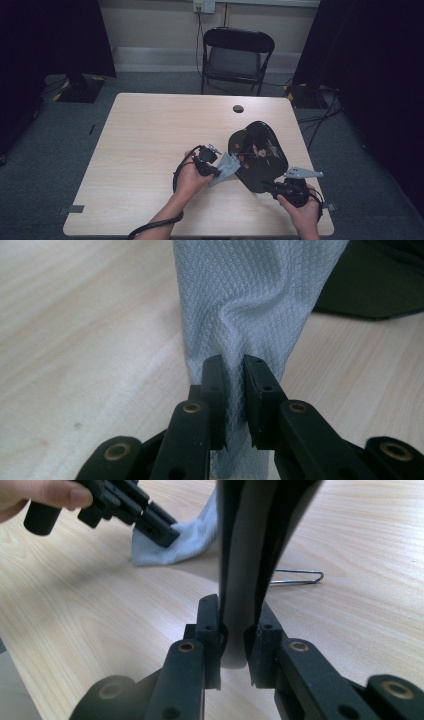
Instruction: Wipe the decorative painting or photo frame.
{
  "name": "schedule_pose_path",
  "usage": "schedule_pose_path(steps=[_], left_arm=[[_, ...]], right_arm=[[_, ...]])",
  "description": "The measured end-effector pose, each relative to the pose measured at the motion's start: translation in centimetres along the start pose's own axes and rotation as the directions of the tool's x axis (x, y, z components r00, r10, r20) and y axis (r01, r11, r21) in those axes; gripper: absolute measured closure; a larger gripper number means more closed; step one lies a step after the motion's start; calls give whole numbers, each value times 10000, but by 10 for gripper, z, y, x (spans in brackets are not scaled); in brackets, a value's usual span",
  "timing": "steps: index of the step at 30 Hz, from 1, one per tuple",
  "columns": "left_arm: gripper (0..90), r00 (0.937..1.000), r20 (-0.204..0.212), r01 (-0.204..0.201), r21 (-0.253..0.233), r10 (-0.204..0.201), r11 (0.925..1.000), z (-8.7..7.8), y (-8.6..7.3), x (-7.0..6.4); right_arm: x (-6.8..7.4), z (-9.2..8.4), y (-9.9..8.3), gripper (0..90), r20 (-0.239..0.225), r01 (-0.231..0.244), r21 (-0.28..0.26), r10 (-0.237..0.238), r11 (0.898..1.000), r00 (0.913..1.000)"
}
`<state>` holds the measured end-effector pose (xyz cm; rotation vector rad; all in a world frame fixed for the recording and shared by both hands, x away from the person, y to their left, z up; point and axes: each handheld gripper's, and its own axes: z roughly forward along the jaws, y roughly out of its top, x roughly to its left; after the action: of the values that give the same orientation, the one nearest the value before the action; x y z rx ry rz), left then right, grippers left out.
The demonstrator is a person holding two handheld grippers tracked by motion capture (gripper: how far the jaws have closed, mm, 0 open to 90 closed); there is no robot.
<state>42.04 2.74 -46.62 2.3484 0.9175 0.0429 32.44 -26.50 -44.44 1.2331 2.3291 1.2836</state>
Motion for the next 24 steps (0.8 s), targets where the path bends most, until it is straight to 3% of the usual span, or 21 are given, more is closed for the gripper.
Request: schedule_pose_path(steps=[5, 8, 12, 15, 16, 19, 24], left_arm=[[807, 9999, 103, 11, 73, -11, 10000, -6, -5, -2], [808, 9995, 299, 102, -66, -100, 9999, -18, -4, -1], [807, 9997, 250, 61, -212, -56, 9998, -32, 0, -1], [807, 9995, 325, 77, -510, -60, 9987, -54, 8, -1], [807, 9995, 325, 77, -510, -60, 9987, -54, 8, -1], [807, 9998, 145, -121, -795, 133, 9968, -80, 20, -3], [807, 9998, 170, -81, -1153, 101, 9933, -99, 32, -5]], right_arm=[[0, 0, 0, 787, 2, -17, -20, 17, 10000, 10000], [0, 0, 0, 788, 27, -17, -8, 17, 10000, 10000], [0, 0, 0, 788, 18, -34, -20, 34, 10000, 10000], [1, 0, 0, 788, 54, -35, -21, 35, 10000, 10000], [1, 0, 0, 788, 61, -14, 0, 14, 10000, 10000], [1, 0, 0, 788, 62, -15, -1, 15, 10000, 10000], [2, 0, 0, 788, 85, -53, 11, 53, 10000, 10000]])
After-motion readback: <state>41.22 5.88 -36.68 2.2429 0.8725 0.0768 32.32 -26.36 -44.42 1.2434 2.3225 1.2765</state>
